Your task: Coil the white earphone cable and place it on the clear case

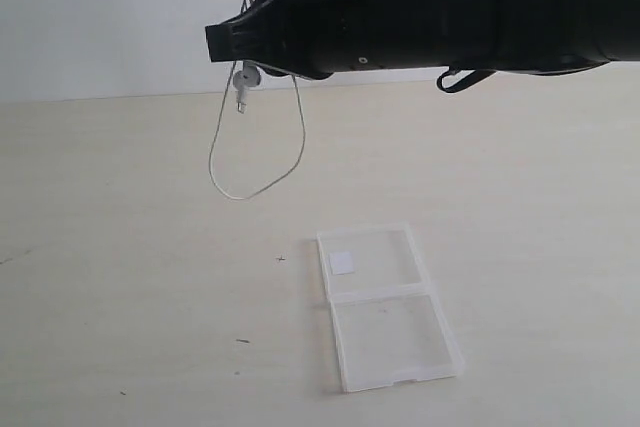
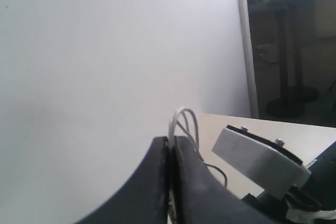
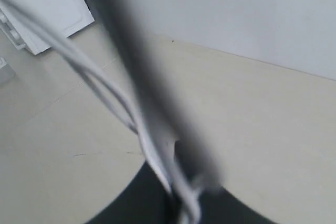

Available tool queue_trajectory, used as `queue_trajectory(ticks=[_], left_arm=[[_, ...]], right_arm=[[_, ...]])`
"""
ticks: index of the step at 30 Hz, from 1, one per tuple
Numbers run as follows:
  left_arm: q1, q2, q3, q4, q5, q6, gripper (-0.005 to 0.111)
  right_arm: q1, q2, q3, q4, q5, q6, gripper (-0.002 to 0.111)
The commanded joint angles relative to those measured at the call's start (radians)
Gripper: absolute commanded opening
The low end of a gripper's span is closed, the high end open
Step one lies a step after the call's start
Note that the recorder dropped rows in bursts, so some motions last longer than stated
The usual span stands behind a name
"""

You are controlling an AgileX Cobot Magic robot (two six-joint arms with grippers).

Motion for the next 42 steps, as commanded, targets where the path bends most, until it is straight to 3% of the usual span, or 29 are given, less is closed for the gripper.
queue_trajectory(ticks=[1, 7, 14, 20, 29, 36, 42], left_arm=[[0.001, -0.023, -0.007, -0.012, -0.067, -0.023, 0.000], [0.001, -0.030, 0.022, -0.012, -0.117, -0.042, 0.000], [0.001, -0.030, 0.042, -0.012, -0.206, -0.042, 0.000], [0.001, -0.030, 0.069, -0.012, -0.295, -0.042, 0.000], [0.001, -0.030, 0.103, -0.012, -0.341, -0.049, 0.000], [0.001, -0.030, 0.140, -0.012, -0.310, -0.119, 0.000], [0.001, -0.028, 0.187, -0.012, -0.085, -0.205, 0.000]], right_arm=[[0.000, -0.003, 0.004, -0.140, -0.003, 0.116, 0.000], [0.000, -0.062, 0.004, -0.551, -0.084, 0.411, 0.000], [0.000, -0.134, 0.004, -0.857, -0.087, 0.658, 0.000], [0.000, -0.198, 0.004, -1.076, -0.067, 0.835, 0.000], [0.000, -0.287, 0.004, -1.225, -0.020, 0.927, 0.000], [0.000, -0.383, 0.004, -1.482, 0.040, 1.140, 0.000], [0.000, -0.471, 0.004, -1.527, 0.051, 1.177, 0.000]])
